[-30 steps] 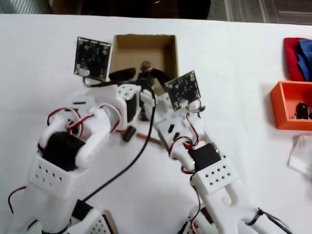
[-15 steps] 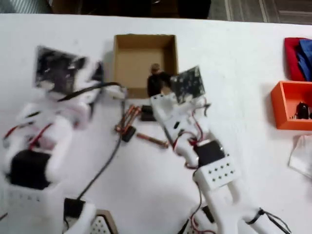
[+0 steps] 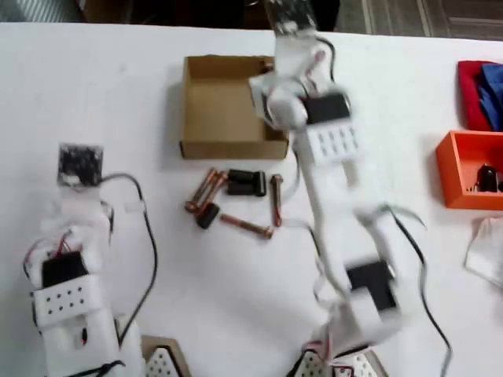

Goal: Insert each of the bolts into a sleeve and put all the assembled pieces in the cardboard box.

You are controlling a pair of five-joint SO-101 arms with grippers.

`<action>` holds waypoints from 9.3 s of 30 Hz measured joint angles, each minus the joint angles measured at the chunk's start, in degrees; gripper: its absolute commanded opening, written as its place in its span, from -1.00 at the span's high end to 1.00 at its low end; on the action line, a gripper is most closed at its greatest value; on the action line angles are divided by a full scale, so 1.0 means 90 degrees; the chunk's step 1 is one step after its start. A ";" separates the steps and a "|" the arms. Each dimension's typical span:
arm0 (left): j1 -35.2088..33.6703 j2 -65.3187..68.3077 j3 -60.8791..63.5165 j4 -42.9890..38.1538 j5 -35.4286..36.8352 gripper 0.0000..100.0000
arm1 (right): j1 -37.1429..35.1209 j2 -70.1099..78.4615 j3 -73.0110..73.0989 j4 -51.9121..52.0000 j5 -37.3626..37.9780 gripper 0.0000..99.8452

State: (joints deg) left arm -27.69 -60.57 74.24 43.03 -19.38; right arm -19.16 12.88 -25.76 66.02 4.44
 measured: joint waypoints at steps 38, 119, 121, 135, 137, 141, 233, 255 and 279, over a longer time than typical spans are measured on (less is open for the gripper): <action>0.0000 0.4611 -0.1582 0.0020 0.1016 0.77 | 0.0234 0.5363 -0.5324 0.1270 -0.0781 0.96; 0.0000 0.4611 -0.1582 0.0020 0.1026 0.77 | 0.0899 0.6164 -0.7453 0.2090 -0.1094 0.76; 0.0000 0.4611 -0.1582 0.0020 0.1026 0.77 | 0.1045 0.6291 -0.7453 0.2090 -0.1094 0.76; 0.0000 0.4611 -0.1582 0.0039 0.1035 0.77 | 0.1162 0.7131 -0.7590 0.2247 -0.1104 0.76; 0.0000 0.4611 -0.1582 0.0039 0.1035 0.77 | 0.1153 0.7131 -0.7590 0.2247 -0.1104 0.76; 0.0000 0.4611 -0.1582 0.0039 0.1035 0.77 | 0.1153 0.7131 -0.7590 0.2247 -0.1104 0.76; -0.2882 0.4679 -0.1729 -0.0645 0.4044 0.77 | -0.2628 0.2159 0.0176 0.2637 -0.3888 0.75; -0.2882 0.4679 -0.1729 -0.0645 0.4044 0.77 | -0.2628 0.3634 -0.0957 0.2862 -0.3888 0.75; -0.2882 0.4679 -0.1729 -0.0645 0.4044 0.77 | -0.2657 0.4005 -0.0801 0.3263 -0.1670 0.76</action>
State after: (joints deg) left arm -53.63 -18.46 58.68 37.23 17.01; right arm -43.08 48.92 -32.97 95.38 -10.59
